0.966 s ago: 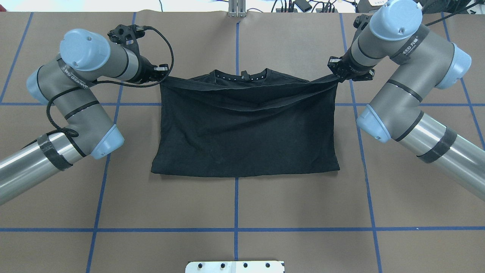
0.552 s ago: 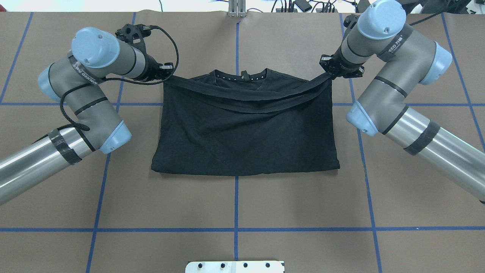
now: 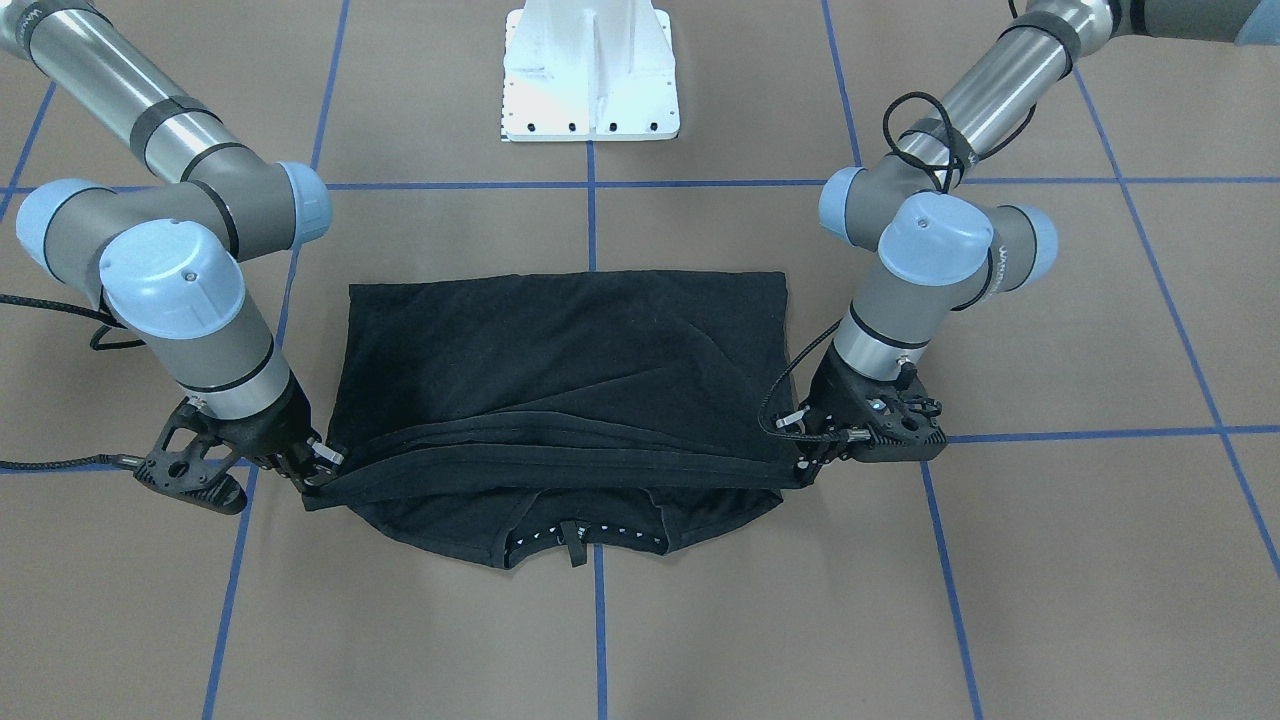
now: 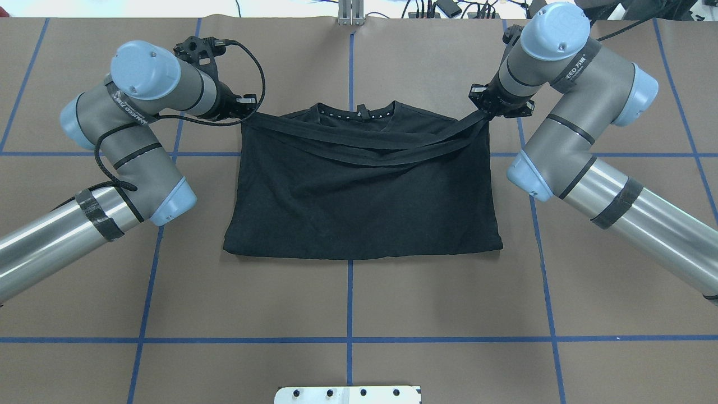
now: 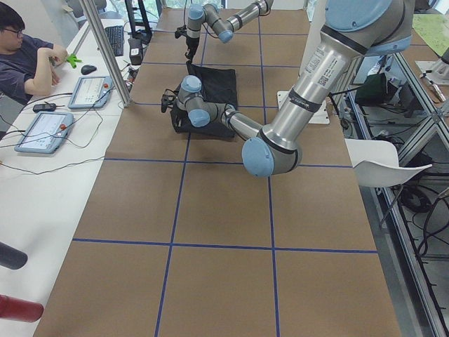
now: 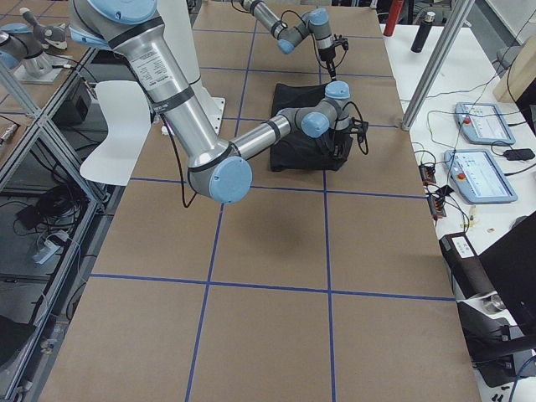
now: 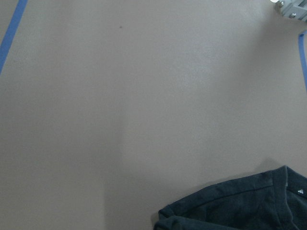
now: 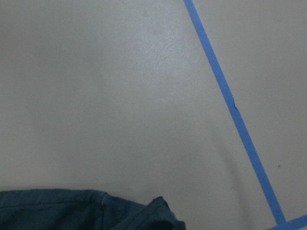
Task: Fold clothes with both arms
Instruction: 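Lower the hem with both grippers onto the collar edge, then open both grippers and withdraw them from the folded shirt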
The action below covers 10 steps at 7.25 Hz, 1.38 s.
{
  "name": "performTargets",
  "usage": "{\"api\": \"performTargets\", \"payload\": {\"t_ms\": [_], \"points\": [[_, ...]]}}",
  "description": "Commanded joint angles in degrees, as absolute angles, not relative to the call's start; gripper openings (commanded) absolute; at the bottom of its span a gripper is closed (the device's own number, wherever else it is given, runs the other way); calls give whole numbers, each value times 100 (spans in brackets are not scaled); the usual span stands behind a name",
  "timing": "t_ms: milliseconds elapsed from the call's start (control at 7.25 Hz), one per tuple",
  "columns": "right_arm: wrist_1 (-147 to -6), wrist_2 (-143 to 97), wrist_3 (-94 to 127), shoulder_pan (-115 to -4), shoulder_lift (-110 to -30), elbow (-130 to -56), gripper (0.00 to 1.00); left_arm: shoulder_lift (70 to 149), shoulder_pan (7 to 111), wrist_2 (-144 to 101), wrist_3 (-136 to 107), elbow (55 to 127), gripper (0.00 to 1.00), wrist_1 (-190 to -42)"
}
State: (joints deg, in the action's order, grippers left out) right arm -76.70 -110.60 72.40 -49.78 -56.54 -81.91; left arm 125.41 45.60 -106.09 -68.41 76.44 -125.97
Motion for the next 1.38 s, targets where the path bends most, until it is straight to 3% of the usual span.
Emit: {"api": "performTargets", "payload": {"t_ms": [0,276,414,552,690,828,1241], "points": [[-7647,-11057,7216,-4922,-5651,-8043,0,12542,4562,-10608,-6803,7585,0,-12604],[-7655,-11057,7129,-4896,-5660,-8042,0,12542,4562,-10608,-6759,7585,4,-12595],[-7655,-11057,7015,-4904,-5669,-8042,0,12542,4579,-10617,-6506,7585,20,-12595],[-7655,-11048,6935,-4913,-5712,-8016,15,12542,4649,-10617,-6243,7594,37,-12595],[-7655,-11039,6935,-4948,-5713,-8007,62,12542,4710,-10643,-6110,7611,70,-12595],[-7655,-11030,6926,-5009,-5678,-8033,99,12542,4754,-10670,-6091,7655,100,-12595],[-7664,-11616,6086,-5377,-5721,-8095,99,11992,4808,-11389,-5906,8494,100,-12577]]}}
